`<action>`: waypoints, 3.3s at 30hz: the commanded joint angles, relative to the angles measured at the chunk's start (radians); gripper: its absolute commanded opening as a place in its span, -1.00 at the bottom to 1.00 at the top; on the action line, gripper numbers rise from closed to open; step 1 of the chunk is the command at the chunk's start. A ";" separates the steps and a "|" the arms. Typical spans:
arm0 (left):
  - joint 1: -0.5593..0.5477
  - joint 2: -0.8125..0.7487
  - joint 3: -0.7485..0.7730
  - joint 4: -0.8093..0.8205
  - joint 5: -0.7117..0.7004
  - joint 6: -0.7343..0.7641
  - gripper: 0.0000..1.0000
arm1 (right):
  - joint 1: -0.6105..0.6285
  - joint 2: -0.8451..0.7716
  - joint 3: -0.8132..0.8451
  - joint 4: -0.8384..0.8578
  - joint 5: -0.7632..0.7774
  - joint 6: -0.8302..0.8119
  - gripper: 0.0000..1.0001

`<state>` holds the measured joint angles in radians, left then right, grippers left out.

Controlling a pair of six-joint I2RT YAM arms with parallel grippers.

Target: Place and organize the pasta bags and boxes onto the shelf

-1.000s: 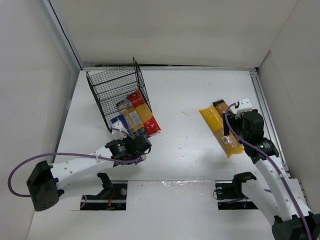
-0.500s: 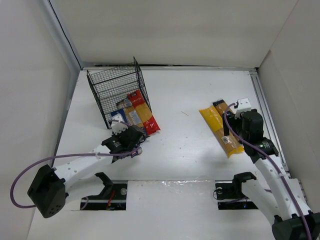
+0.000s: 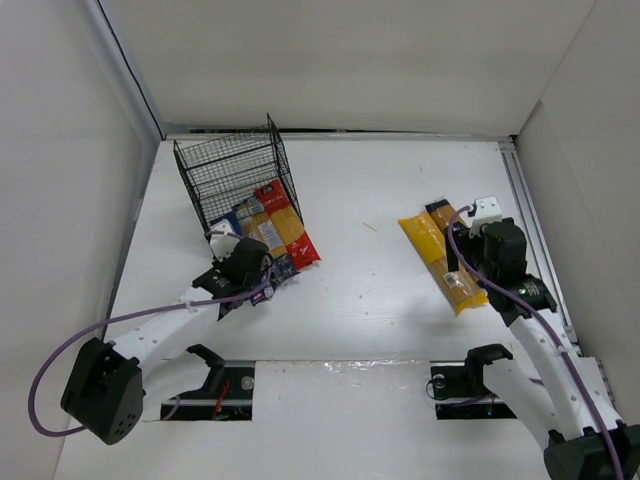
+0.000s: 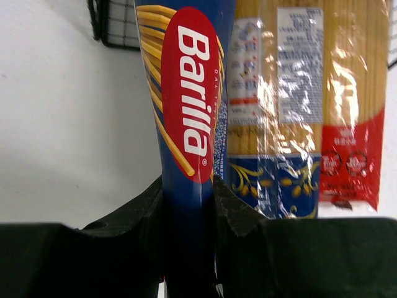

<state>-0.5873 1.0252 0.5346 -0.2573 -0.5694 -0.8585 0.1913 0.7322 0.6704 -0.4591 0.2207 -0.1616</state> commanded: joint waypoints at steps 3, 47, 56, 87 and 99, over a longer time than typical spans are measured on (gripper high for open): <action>0.070 0.007 0.008 0.248 -0.003 0.176 -1.00 | 0.010 -0.031 0.018 0.048 0.005 -0.004 1.00; 0.271 -0.233 0.139 0.015 0.347 0.236 1.00 | -0.044 0.613 0.104 -0.098 -0.228 -0.147 1.00; 0.271 -0.200 0.139 0.089 0.373 0.248 1.00 | -0.113 0.624 0.107 -0.144 -0.194 -0.154 1.00; 0.271 -0.278 0.236 -0.097 0.247 0.127 1.00 | 0.358 0.122 0.227 0.223 -0.234 -0.138 -1.00; 0.271 -0.326 0.206 -0.125 0.200 0.046 1.00 | 0.625 0.438 0.373 0.428 -0.184 -0.038 -1.00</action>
<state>-0.3145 0.7231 0.7410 -0.3717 -0.3267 -0.7887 0.7879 1.1442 0.9352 -0.2981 -0.0067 -0.2501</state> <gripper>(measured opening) 0.997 0.340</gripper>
